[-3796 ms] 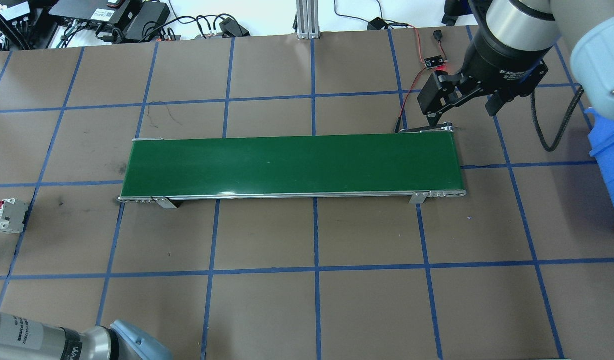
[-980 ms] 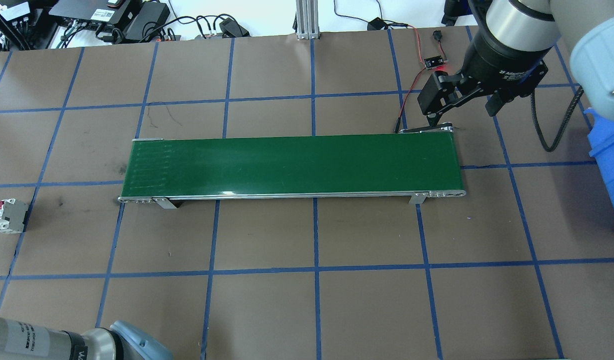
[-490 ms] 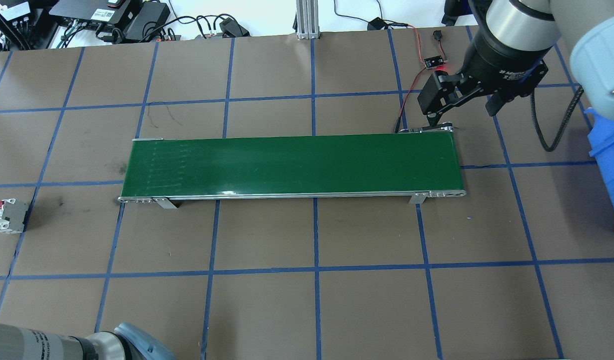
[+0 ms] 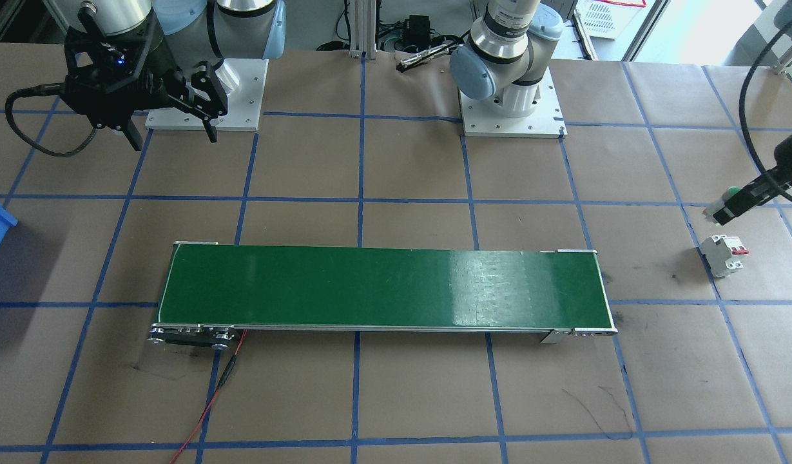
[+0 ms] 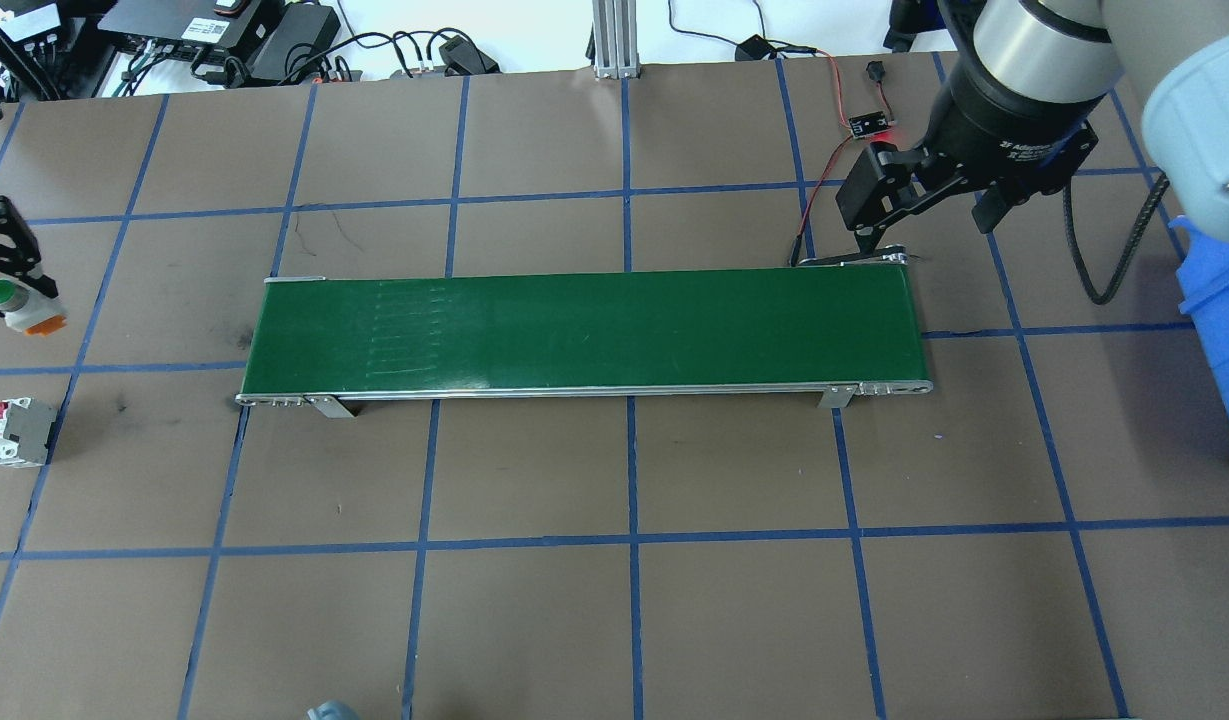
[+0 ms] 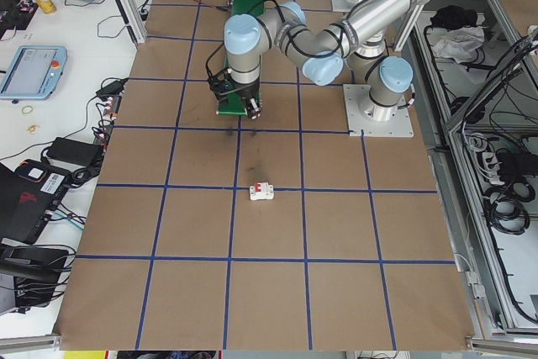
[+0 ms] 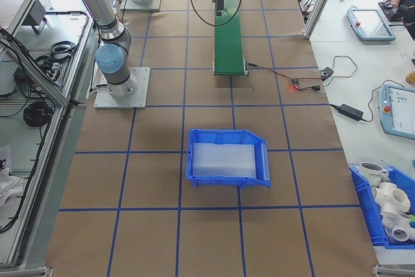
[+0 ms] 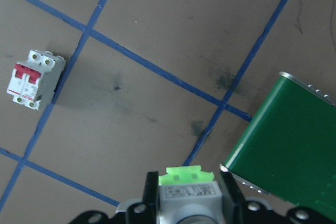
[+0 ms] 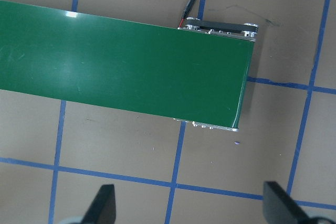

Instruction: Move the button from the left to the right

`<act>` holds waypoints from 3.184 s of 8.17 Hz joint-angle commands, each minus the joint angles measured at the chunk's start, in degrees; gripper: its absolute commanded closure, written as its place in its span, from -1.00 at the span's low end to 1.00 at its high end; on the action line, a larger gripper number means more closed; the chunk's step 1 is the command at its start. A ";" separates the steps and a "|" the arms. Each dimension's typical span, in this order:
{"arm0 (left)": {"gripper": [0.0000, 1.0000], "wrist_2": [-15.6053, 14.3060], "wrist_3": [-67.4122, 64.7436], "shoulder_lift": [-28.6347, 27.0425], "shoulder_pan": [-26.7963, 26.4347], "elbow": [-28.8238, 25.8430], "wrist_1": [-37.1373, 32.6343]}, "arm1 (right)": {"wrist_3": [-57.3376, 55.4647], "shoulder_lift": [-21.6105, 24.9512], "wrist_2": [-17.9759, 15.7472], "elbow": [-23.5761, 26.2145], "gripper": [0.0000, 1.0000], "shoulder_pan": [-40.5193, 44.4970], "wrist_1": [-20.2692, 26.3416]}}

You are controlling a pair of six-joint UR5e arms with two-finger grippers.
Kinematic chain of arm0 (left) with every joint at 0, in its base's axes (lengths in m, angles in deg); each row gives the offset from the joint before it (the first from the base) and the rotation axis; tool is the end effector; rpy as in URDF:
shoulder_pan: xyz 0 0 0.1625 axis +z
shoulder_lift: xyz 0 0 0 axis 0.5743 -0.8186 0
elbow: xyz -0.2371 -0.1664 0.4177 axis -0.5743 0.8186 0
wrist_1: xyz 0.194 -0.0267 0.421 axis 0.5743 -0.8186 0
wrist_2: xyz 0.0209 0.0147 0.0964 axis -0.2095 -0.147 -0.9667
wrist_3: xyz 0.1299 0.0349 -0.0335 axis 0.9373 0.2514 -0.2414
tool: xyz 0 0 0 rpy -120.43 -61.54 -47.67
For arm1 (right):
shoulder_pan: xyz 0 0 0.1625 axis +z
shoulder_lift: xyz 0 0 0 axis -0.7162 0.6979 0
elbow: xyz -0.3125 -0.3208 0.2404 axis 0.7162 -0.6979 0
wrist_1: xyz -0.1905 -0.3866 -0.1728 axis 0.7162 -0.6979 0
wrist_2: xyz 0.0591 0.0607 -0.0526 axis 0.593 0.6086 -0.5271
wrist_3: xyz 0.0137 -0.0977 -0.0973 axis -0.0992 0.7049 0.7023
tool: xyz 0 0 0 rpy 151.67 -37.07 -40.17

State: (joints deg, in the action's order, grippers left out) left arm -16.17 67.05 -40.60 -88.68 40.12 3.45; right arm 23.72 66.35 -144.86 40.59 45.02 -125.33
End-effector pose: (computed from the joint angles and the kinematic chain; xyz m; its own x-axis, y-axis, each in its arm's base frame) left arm 0.2334 -0.5548 0.4525 -0.8700 -0.4893 0.0608 -0.4884 0.8721 0.0293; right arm 0.1423 -0.5084 0.5584 -0.9880 -0.1544 -0.0079 -0.1538 0.9867 -0.0524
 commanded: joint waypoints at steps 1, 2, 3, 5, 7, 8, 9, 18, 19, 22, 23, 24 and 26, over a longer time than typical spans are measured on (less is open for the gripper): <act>0.84 0.35 -24.54 0.42 -8.58 0.27 0.28 | 0.00 0.00 0.00 0.00 -1.00 -0.06 0.00; 0.84 0.44 -30.45 -0.11 -9.46 0.96 0.20 | 0.00 0.00 0.00 0.00 -1.00 0.02 0.00; 0.84 0.88 -33.12 -0.20 -11.30 3.06 0.98 | 0.00 0.00 0.00 0.00 -1.00 0.02 0.00; 0.84 2.11 -44.95 -0.29 -13.68 6.32 5.02 | 0.00 0.00 0.00 0.00 -1.00 0.02 0.00; 0.84 2.46 -48.93 -2.47 -13.87 7.03 11.49 | 0.00 0.00 0.00 0.00 -1.00 0.02 0.00; 0.84 2.46 -50.79 -3.36 -14.04 7.30 11.80 | 0.00 0.00 0.00 0.00 -1.00 0.02 0.00; 1.00 2.46 -53.86 -3.36 -14.65 7.73 12.32 | 0.00 0.00 0.00 0.00 -1.00 0.02 0.00; 1.00 10.11 -63.47 -8.72 -16.33 13.10 25.34 | 0.00 0.00 0.00 0.00 -1.00 -0.06 0.09; 1.00 10.02 -63.03 -8.81 -16.33 13.27 25.42 | 0.00 0.00 0.00 0.00 -1.00 0.02 0.09; 1.00 9.94 -62.94 -8.73 -16.33 15.29 25.33 | 0.00 0.00 0.00 0.00 -1.00 0.02 0.09; 1.00 9.94 -63.29 -8.73 -16.33 15.64 25.33 | 0.00 0.00 0.00 0.00 -1.00 0.02 0.09; 1.00 10.02 -63.47 -8.73 -16.42 15.56 25.33 | 0.00 0.00 0.00 0.00 -1.00 0.02 0.00; 0.17 9.33 -62.25 -8.81 -16.50 15.73 24.72 | 0.00 0.00 0.00 0.00 -1.00 0.02 0.00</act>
State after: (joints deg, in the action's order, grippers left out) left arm -6.24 3.86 -49.33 -105.08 55.67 28.61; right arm 23.72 66.35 -144.86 40.59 45.05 -125.27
